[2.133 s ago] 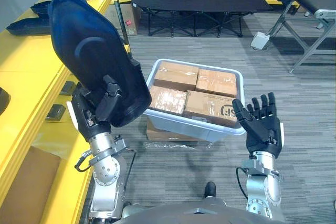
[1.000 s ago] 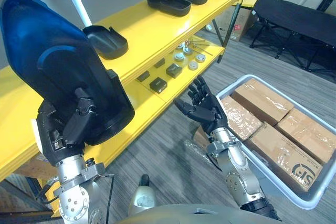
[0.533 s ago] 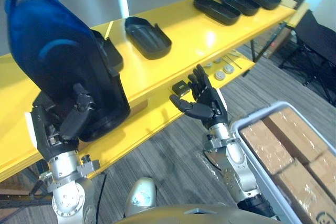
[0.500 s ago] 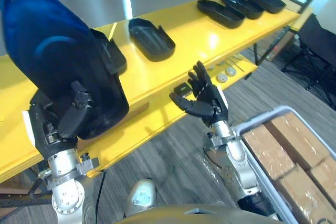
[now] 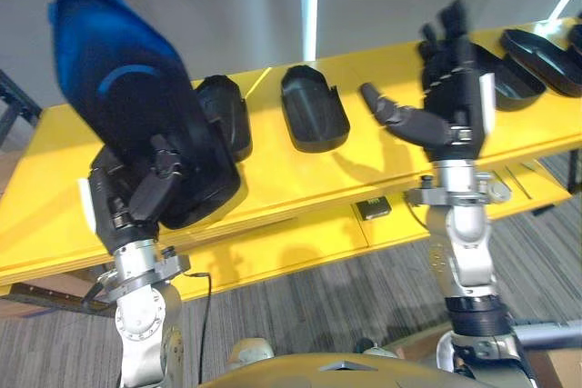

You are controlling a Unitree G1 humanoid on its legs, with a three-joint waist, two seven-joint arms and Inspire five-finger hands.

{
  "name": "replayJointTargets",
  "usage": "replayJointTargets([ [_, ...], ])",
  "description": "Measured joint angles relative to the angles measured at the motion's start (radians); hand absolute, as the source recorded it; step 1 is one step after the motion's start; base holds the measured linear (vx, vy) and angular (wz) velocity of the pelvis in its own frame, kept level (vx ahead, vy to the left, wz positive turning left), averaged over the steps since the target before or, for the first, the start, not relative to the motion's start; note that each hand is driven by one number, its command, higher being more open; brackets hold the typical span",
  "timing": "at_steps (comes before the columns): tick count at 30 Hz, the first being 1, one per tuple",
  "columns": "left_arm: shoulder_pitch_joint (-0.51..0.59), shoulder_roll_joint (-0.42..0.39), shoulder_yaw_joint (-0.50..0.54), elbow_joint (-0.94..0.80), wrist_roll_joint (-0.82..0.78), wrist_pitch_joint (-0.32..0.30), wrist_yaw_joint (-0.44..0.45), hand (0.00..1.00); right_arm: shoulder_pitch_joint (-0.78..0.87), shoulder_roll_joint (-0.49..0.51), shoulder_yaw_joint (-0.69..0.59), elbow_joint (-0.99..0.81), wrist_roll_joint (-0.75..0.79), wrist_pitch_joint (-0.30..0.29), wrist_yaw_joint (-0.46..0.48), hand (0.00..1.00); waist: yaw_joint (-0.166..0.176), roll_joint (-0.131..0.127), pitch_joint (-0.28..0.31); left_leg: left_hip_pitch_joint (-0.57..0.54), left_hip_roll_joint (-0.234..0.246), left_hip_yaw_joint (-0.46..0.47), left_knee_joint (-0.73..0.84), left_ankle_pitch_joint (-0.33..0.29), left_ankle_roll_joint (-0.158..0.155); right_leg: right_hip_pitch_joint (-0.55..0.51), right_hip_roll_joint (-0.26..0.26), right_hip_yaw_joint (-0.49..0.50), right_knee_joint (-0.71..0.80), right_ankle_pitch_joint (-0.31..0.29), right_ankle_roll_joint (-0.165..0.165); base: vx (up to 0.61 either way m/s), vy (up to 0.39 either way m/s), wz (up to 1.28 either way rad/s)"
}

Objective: Walk over and take three plastic housings, then place them on the shelf

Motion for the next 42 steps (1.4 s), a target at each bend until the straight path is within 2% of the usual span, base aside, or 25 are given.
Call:
replayJointTargets([
  [4,-0.005,0.024,-0.050,-0.001,0.001,0.001,-0.008,0.00,0.065,0.028,0.023,-0.071,0.004,-0.047,0.025,1.00,-0.019,-0.009,0.001,0.026,-0.030,-0.010,-0.050,0.020,0.007,0.033,-0.018,-0.025,-0.028,0.002,0.004,0.05,0.032,0.19],
  [6,-0.004,0.024,-0.050,-0.004,0.000,0.002,-0.006,0.00,0.100,0.060,0.039,-0.089,0.066,-0.052,0.060,1.00,-0.019,-0.013,0.001,0.037,-0.043,-0.024,-0.079,0.036,0.010,0.047,-0.023,-0.041,-0.033,0.002,0.005,0.00,0.022,0.23],
  [9,0.023,0.016,-0.046,-0.037,0.001,0.003,0.026,0.00,0.124,0.105,0.078,-0.084,0.153,-0.048,0.098,1.00,-0.009,-0.016,0.001,0.028,-0.052,-0.045,-0.086,0.049,0.013,0.046,-0.026,-0.046,-0.043,0.004,0.008,-0.03,0.002,0.18],
  [13,0.039,0.010,-0.046,-0.067,0.008,0.003,0.062,0.00,0.128,0.122,0.116,-0.065,0.158,-0.012,0.130,1.00,-0.013,-0.024,0.026,-0.047,-0.047,-0.089,-0.015,0.036,0.017,0.047,-0.043,-0.079,-0.044,0.003,0.016,-0.10,0.019,0.42],
  [14,0.029,0.011,-0.053,-0.073,0.012,-0.001,0.060,0.00,0.129,0.119,0.110,-0.065,0.156,-0.002,0.134,1.00,-0.028,-0.022,0.055,-0.123,-0.006,-0.048,0.102,-0.009,0.024,0.051,-0.060,-0.129,-0.030,0.004,0.019,-0.17,0.040,0.77],
  [15,0.026,0.011,-0.058,-0.073,0.022,-0.001,0.060,0.00,0.130,0.116,0.104,-0.065,0.156,0.000,0.128,1.00,-0.033,-0.019,0.063,-0.149,0.019,-0.030,0.136,-0.008,0.024,0.051,-0.069,-0.144,-0.018,0.002,0.022,-0.20,0.154,0.85],
  [17,0.024,0.010,-0.076,-0.073,0.064,-0.002,0.070,0.00,0.129,0.116,0.107,-0.064,0.186,-0.001,0.115,1.00,-0.044,-0.019,0.076,-0.174,0.076,0.029,0.170,-0.006,0.023,0.043,-0.140,-0.163,0.027,-0.006,0.061,-0.13,0.239,0.39],
  [18,0.021,0.010,-0.084,-0.073,0.078,-0.003,0.071,0.00,0.130,0.116,0.107,-0.064,0.200,-0.004,0.115,1.00,-0.046,-0.019,0.076,-0.169,0.083,0.039,0.170,-0.006,0.022,0.044,-0.162,-0.163,0.035,-0.004,0.078,-0.03,0.444,0.25],
  [19,0.004,0.014,-0.099,-0.072,0.090,-0.007,0.066,0.00,0.131,0.120,0.107,-0.058,0.219,-0.026,0.109,1.00,-0.051,-0.004,0.071,-0.162,0.079,0.071,0.170,0.039,-0.025,0.054,-0.203,-0.162,0.046,0.006,0.113,-0.01,0.482,0.28],
  [20,-0.008,0.025,-0.104,-0.072,0.089,-0.010,0.061,0.00,0.132,0.131,0.112,-0.042,0.218,-0.043,0.101,1.00,-0.050,-0.023,0.077,-0.157,0.038,0.077,0.181,0.026,-0.006,0.064,-0.236,-0.163,0.044,0.010,0.121,-0.01,0.548,0.34],
  [21,-0.012,0.040,-0.108,-0.074,0.087,-0.033,0.052,0.00,0.140,0.156,0.137,-0.024,0.213,-0.050,0.072,1.00,-0.049,-0.054,0.074,-0.162,-0.024,0.082,0.185,-0.002,0.020,0.063,-0.287,-0.153,0.036,0.006,0.102,0.00,0.400,0.29],
  [22,-0.017,0.050,-0.107,-0.075,0.086,-0.052,0.031,0.00,0.150,0.168,0.166,-0.007,0.204,-0.056,0.042,1.00,-0.042,-0.070,0.077,-0.169,-0.064,0.091,0.189,-0.019,0.047,0.054,-0.323,-0.138,0.049,0.021,0.011,0.00,0.355,0.25],
  [23,-0.018,0.053,-0.102,-0.075,0.083,-0.054,0.020,0.00,0.155,0.170,0.187,0.006,0.193,-0.056,0.031,1.00,-0.036,-0.073,0.078,-0.172,-0.076,0.094,0.189,-0.025,0.057,0.039,-0.330,-0.127,0.075,0.053,-0.044,0.00,0.318,0.09],
  [24,-0.017,0.054,-0.093,-0.076,0.081,-0.055,-0.006,0.00,0.169,0.168,0.223,0.031,0.169,-0.051,0.026,1.00,-0.017,-0.066,0.079,-0.166,-0.087,0.107,0.183,-0.031,0.078,0.007,-0.344,-0.120,0.108,0.128,-0.092,-0.01,0.293,-0.04],
  [25,-0.016,0.064,-0.079,-0.079,0.077,-0.059,-0.031,0.00,0.178,0.173,0.252,0.053,0.131,-0.040,0.022,1.00,-0.007,-0.063,0.081,-0.147,-0.089,0.122,0.157,-0.026,0.098,0.001,-0.341,-0.113,0.115,0.183,-0.084,0.00,0.257,-0.06],
  [26,-0.017,0.071,-0.071,-0.079,0.070,-0.064,-0.041,0.00,0.178,0.177,0.261,0.059,0.105,-0.032,0.019,1.00,-0.011,-0.065,0.081,-0.138,-0.091,0.124,0.140,-0.020,0.107,0.000,-0.332,-0.104,0.138,0.156,-0.066,0.04,0.158,0.10],
  [27,-0.027,0.093,-0.066,-0.079,0.038,-0.065,-0.063,0.00,0.178,0.176,0.266,0.058,0.082,-0.028,0.013,1.00,-0.018,-0.065,0.080,-0.127,-0.094,0.118,0.111,-0.003,0.133,-0.007,-0.284,-0.082,0.208,0.067,-0.010,0.09,0.045,0.21],
  [28,-0.042,0.108,-0.067,-0.079,0.004,-0.066,-0.072,0.00,0.172,0.173,0.255,0.055,0.067,-0.028,0.007,1.00,-0.021,-0.065,0.080,-0.122,-0.096,0.105,0.091,0.004,0.143,-0.012,-0.218,-0.057,0.231,-0.024,0.010,0.11,0.034,0.27],
  [30,-0.077,0.109,-0.078,-0.078,-0.034,-0.066,-0.075,0.00,0.173,0.174,0.214,0.047,0.066,-0.028,-0.004,1.00,-0.034,-0.066,0.079,-0.122,-0.107,0.089,0.063,0.019,0.152,-0.004,-0.128,-0.026,0.213,-0.118,0.017,0.09,0.028,0.28],
  [31,-0.093,0.107,-0.084,-0.078,-0.045,-0.065,-0.067,0.00,0.172,0.174,0.196,0.046,0.066,-0.028,-0.008,1.00,-0.045,-0.066,0.079,-0.121,-0.114,0.081,0.055,0.037,0.146,0.008,-0.088,-0.015,0.166,-0.135,0.008,0.07,0.007,0.25],
  [32,-0.117,0.106,-0.093,-0.076,-0.046,-0.060,-0.058,0.00,0.173,0.175,0.165,0.046,0.069,-0.028,-0.011,1.00,-0.050,-0.066,0.079,-0.121,-0.125,0.082,0.051,0.042,0.143,0.036,-0.056,-0.012,0.082,-0.132,-0.002,0.07,-0.018,0.12],
  [33,-0.127,0.104,-0.103,-0.074,-0.048,-0.056,-0.052,0.00,0.172,0.174,0.147,0.046,0.069,-0.028,-0.011,1.00,-0.050,-0.065,0.079,-0.121,-0.129,0.085,0.053,0.042,0.143,0.062,-0.051,-0.010,0.036,-0.111,0.028,0.08,-0.018,0.00],
  [35,-0.139,0.096,-0.132,-0.074,-0.035,-0.038,-0.038,0.00,0.168,0.171,0.111,0.046,0.071,-0.028,-0.010,1.00,-0.053,-0.056,0.077,-0.117,-0.123,0.088,0.051,0.043,0.141,0.091,-0.031,-0.010,-0.031,-0.078,0.034,0.07,-0.027,-0.09],
  [40,-0.116,0.074,-0.182,-0.074,-0.030,-0.009,-0.019,0.00,0.146,0.153,0.105,0.046,0.114,-0.028,0.020,1.00,-0.065,-0.052,0.079,-0.106,-0.103,0.107,0.082,0.037,0.134,0.094,-0.017,0.021,-0.023,-0.090,0.018,0.00,-0.057,-0.22],
  [42,-0.072,0.060,-0.178,-0.067,-0.030,0.000,0.001,0.00,0.147,0.150,0.109,0.046,0.107,-0.028,0.039,1.00,-0.060,-0.043,0.090,-0.127,-0.068,0.095,0.204,0.011,0.138,0.095,-0.009,0.061,0.012,-0.111,0.007,-0.03,-0.040,-0.46],
])
